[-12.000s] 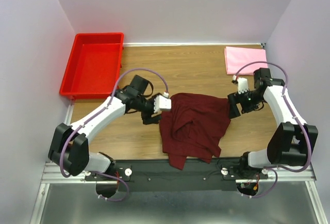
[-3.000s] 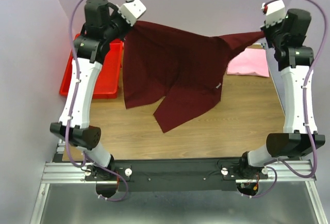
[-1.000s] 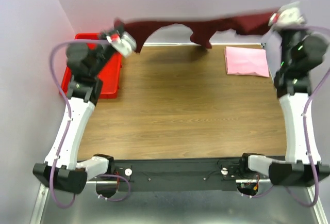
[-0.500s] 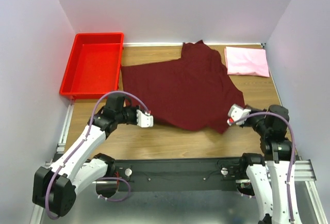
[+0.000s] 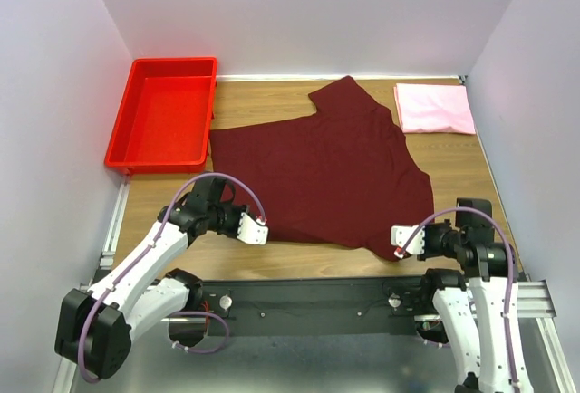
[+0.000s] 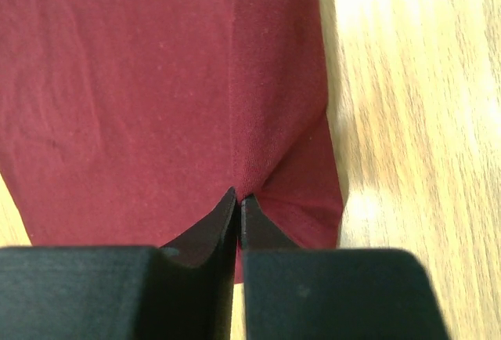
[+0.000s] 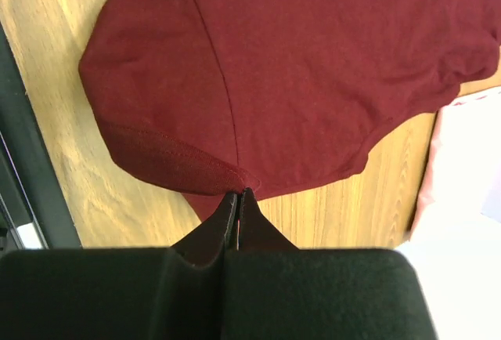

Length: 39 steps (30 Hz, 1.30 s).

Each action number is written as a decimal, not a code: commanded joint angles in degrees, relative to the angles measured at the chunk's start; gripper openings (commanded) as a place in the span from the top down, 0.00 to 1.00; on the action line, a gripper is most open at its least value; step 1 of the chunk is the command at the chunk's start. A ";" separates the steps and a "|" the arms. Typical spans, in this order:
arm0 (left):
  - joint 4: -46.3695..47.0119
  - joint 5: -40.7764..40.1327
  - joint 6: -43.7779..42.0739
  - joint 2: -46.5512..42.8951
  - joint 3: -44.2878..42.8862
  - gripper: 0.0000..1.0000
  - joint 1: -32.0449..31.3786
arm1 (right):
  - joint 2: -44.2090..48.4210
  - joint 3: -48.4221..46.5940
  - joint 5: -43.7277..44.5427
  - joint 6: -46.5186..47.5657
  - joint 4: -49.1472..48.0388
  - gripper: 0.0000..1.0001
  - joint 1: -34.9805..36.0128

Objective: Fold and stack the t-shirts
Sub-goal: Flatten the tshirt out, then fold the tshirt

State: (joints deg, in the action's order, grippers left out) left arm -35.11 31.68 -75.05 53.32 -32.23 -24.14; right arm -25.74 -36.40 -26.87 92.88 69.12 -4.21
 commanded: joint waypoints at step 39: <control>-13.14 -8.92 5.69 2.84 -8.11 1.00 -0.12 | -49.05 -29.86 0.42 -10.44 -23.06 0.99 2.89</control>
State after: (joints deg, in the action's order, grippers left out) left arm -48.95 23.86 -73.56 56.27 -37.95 -24.14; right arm -73.01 -64.03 -26.74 82.11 48.77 -2.13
